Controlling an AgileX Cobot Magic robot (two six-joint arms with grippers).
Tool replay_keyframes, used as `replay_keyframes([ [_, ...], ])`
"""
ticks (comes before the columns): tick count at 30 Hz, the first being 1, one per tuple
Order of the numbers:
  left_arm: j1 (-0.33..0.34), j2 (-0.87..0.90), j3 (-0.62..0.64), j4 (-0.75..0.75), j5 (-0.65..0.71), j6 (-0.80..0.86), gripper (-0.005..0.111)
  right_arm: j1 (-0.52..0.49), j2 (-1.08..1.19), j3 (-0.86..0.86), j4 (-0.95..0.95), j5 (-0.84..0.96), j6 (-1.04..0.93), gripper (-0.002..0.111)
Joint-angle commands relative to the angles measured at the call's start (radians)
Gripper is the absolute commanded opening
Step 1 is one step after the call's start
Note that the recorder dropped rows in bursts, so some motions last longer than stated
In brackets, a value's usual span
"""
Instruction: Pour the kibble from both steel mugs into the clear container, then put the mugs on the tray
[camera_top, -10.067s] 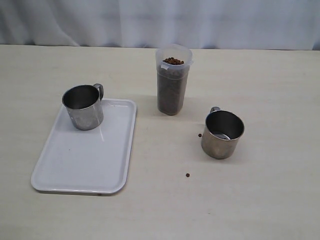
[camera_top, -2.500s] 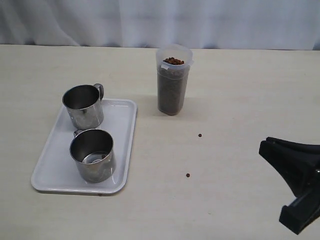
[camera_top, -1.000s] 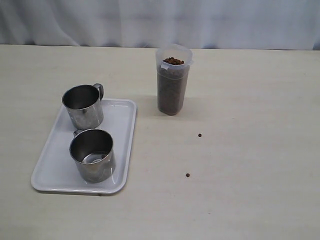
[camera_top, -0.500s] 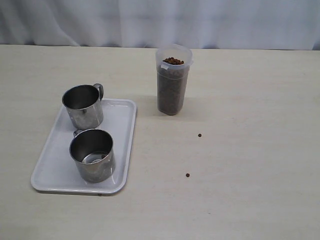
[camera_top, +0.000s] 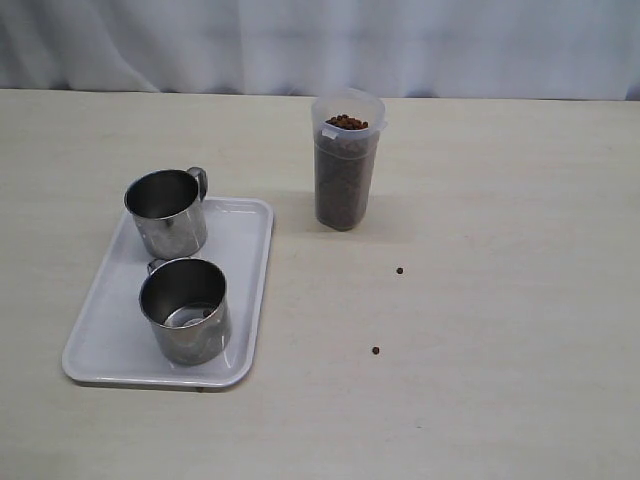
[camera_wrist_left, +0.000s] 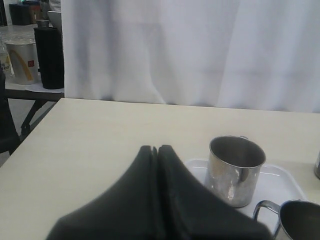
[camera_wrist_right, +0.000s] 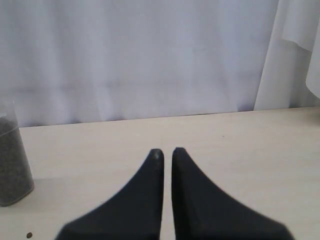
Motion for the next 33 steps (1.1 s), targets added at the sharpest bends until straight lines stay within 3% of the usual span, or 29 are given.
replay_keyframes([
  [1, 0.001, -0.003, 0.003, -0.001, -0.019, -0.008, 0.0, -0.006, -0.004, 0.002, 0.059, 0.005, -0.093, 0.004],
  [33, 0.001, -0.003, 0.003, -0.001, -0.009, -0.008, 0.0, -0.026, -0.004, 0.002, 0.061, 0.003, -0.097, 0.004],
])
